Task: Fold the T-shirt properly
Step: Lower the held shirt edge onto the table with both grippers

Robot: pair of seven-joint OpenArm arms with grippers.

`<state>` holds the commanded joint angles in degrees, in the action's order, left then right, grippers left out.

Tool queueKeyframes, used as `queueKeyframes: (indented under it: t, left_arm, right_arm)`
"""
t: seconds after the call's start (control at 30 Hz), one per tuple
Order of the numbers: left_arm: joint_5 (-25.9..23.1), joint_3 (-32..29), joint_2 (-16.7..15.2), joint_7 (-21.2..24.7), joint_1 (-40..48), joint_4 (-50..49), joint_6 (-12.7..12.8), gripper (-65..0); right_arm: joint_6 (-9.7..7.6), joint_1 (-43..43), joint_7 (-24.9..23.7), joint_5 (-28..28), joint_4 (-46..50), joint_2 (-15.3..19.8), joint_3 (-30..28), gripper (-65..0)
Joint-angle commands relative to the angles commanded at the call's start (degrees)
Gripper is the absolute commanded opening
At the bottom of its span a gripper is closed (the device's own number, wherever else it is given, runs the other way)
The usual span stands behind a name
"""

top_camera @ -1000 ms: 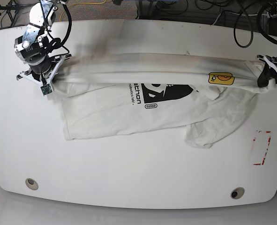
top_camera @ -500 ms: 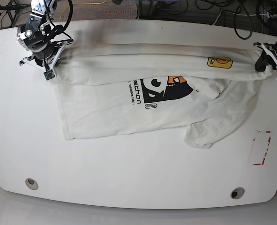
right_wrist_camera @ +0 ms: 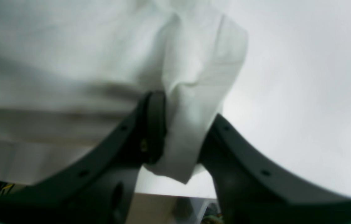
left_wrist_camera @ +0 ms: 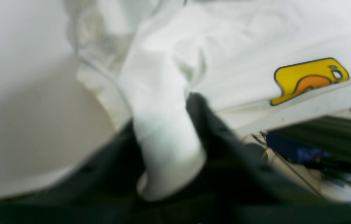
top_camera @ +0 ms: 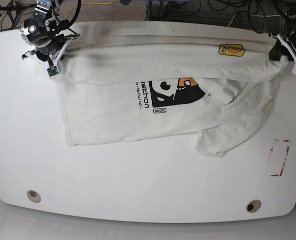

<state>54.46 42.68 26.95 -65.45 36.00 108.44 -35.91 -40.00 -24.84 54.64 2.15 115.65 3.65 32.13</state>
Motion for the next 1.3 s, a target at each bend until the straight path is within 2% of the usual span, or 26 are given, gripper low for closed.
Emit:
queueKeyframes:
  t: [0.1, 0.17, 0.37, 0.5, 0.6, 0.73, 0.83, 0.93, 1.1, 1.17, 1.3]
  left_arm:
    - [-1.05, 0.00, 0.00, 0.00, 1.14, 0.00, 0.00, -31.5]
    - [-3.43, -0.09, -0.09, 0.00, 1.58, 0.00, 0.09, -26.8]
    - [-11.52, -0.09, -0.44, 0.00, 1.49, -0.09, -0.26, -18.7]
    - [-13.80, 0.00, -0.09, 0.00, 1.49, -0.09, -0.35, -16.5]
    - [-13.54, 0.18, 0.00, 0.00, 1.41, 0.09, -0.53, -16.4]
    - [-13.54, 0.18, 0.00, 0.00, 0.88, 0.44, -4.09, -17.1]
    - [-13.63, 0.09, -0.35, -0.26, -1.14, 1.32, -4.09, -17.2]
    - [-13.71, 0.00, -0.44, -2.64, -3.43, 1.76, -4.09, -17.2]
    - [-14.15, -0.09, -2.46, -3.69, -5.27, 1.58, -4.09, -17.2]
    - [-14.86, -0.26, -2.90, -3.69, -5.45, 1.58, -4.09, -17.2]
    - [-16.26, -3.25, -2.90, -3.69, -6.51, 1.58, -4.09, -17.2]
  right_arm:
    - [0.00, -1.14, 0.09, 0.00, 0.00, 0.00, -0.09, -47.2]
    - [0.00, -1.76, 0.09, 0.00, 0.00, 0.00, -0.18, -47.2]
    - [0.00, -3.08, 0.09, 0.00, 0.00, -1.23, -0.09, -47.1]
    - [0.00, -3.52, 0.09, 0.09, 0.97, -1.93, 0.00, -47.1]
    - [0.00, -3.87, 0.09, -0.09, 1.14, -2.11, 0.09, -47.1]
    - [0.00, -3.87, -0.09, 0.09, 1.14, -2.11, 0.09, -47.1]
    - [0.00, -4.04, 0.18, 0.35, 1.14, -2.02, 0.09, -47.1]
    - [0.00, -4.84, 0.26, 2.37, 1.14, -1.67, 0.62, -47.1]
    - [0.00, -6.15, 0.09, 3.52, 1.14, -1.32, 2.81, -46.8]
    - [0.00, -6.15, 0.09, 2.29, 1.14, -1.32, 3.60, -43.3]
    - [0.00, -5.63, 0.18, 0.70, 1.14, -1.67, 4.40, -26.5]
